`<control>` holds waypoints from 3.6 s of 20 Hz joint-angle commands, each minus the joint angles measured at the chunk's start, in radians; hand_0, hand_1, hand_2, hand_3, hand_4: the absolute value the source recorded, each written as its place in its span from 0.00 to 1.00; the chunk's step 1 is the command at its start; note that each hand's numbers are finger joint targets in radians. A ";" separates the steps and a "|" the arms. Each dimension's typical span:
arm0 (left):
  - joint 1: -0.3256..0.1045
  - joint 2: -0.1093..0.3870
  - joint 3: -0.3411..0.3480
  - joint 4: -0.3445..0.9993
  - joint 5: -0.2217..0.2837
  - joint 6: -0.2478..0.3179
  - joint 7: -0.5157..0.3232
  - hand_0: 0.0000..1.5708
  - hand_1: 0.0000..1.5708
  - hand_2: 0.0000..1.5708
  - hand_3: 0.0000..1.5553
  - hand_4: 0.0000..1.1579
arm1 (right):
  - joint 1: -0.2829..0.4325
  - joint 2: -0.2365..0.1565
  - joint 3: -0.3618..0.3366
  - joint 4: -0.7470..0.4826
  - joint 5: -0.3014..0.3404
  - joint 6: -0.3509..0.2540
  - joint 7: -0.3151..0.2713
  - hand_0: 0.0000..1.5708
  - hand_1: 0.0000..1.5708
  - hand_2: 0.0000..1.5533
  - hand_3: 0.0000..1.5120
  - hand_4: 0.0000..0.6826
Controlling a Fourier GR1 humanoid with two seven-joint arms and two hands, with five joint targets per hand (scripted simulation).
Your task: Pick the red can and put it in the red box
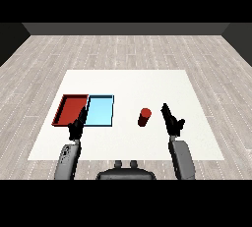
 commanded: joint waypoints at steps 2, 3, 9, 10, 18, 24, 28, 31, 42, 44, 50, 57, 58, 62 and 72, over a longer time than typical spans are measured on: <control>-0.014 -0.004 0.009 0.003 0.011 -0.021 -0.010 0.00 0.00 0.00 0.00 0.00 | 0.055 -0.062 -0.066 -0.032 -0.045 0.067 -0.025 0.00 0.00 0.00 0.00 0.00; -0.019 -0.003 0.010 0.002 0.020 -0.028 -0.013 0.00 0.00 0.00 0.00 0.00 | 0.079 -0.095 -0.098 -0.043 -0.070 0.097 -0.039 0.00 0.00 0.00 0.00 0.00; -0.090 -0.056 0.036 -0.109 0.110 -0.052 -0.272 0.00 0.00 0.00 0.00 0.00 | 0.110 -0.150 -0.194 -0.122 -0.193 0.231 -0.269 0.00 0.00 0.00 0.00 0.00; -0.031 -0.056 0.035 -0.120 0.107 -0.063 -0.338 0.00 0.00 0.00 0.00 0.00 | 0.111 -0.143 -0.197 -0.099 -0.197 0.246 -0.314 0.00 0.00 0.00 0.00 0.00; -0.054 -0.071 0.033 0.007 0.091 -0.073 -0.462 0.00 0.00 0.00 0.00 0.00 | 0.128 -0.206 -0.294 -0.016 -0.251 0.378 -0.386 0.00 0.00 0.00 0.00 0.00; -0.055 -0.028 0.086 0.000 0.151 -0.124 -0.462 0.00 0.00 0.00 0.00 0.00 | 0.115 -0.167 -0.285 0.038 -0.189 0.376 -0.429 0.00 0.00 0.00 0.00 0.00; -0.027 -0.046 0.067 -0.009 0.142 -0.119 -0.484 0.00 0.00 0.00 0.00 0.00 | 0.121 -0.133 -0.250 0.001 -0.157 0.357 -0.387 0.00 0.00 0.00 0.00 0.00; 0.030 -0.041 0.046 -0.112 0.147 -0.124 -0.432 0.00 0.00 0.00 0.00 0.00 | 0.129 -0.096 -0.234 -0.035 -0.175 0.341 -0.360 0.00 0.00 0.00 0.00 0.00; 0.003 -0.027 0.089 -0.067 0.206 -0.152 -0.436 0.00 0.00 0.00 0.00 0.00 | -0.032 -0.055 -0.173 0.065 -0.104 0.248 -0.283 0.00 0.00 0.00 0.00 0.00; -0.035 -0.049 0.068 -0.073 0.164 -0.102 -0.422 0.00 0.00 0.00 0.00 0.00 | -0.116 -0.077 -0.203 0.210 -0.130 0.273 -0.318 0.00 0.00 0.00 0.00 0.00; -0.015 -0.026 0.095 -0.042 0.164 -0.125 -0.464 0.00 0.00 0.00 0.00 0.00 | -0.123 -0.042 -0.194 0.280 -0.169 0.282 -0.329 0.00 0.00 0.00 0.00 0.00; 0.019 -0.035 0.083 -0.125 0.165 -0.101 -0.404 0.00 0.00 0.00 0.00 0.00 | -0.168 0.019 -0.138 0.279 -0.160 0.216 -0.278 0.00 0.00 0.00 0.00 0.00; -0.002 -0.038 0.083 -0.089 0.167 -0.110 -0.429 0.00 0.00 0.00 0.00 0.00 | -0.164 -0.007 -0.154 0.386 -0.144 0.245 -0.387 0.00 0.00 0.00 0.00 0.00; -0.043 -0.065 0.052 -0.016 0.137 -0.095 -0.457 0.00 0.00 0.00 0.00 0.00 | -0.145 0.047 -0.116 0.423 -0.118 0.224 -0.443 0.00 0.00 0.00 0.00 0.00; 0.030 -0.074 0.036 -0.036 0.148 -0.113 -0.495 0.00 0.00 0.00 0.00 0.00 | -0.136 0.065 -0.043 0.407 -0.178 0.176 -0.418 0.00 0.00 0.00 0.00 0.00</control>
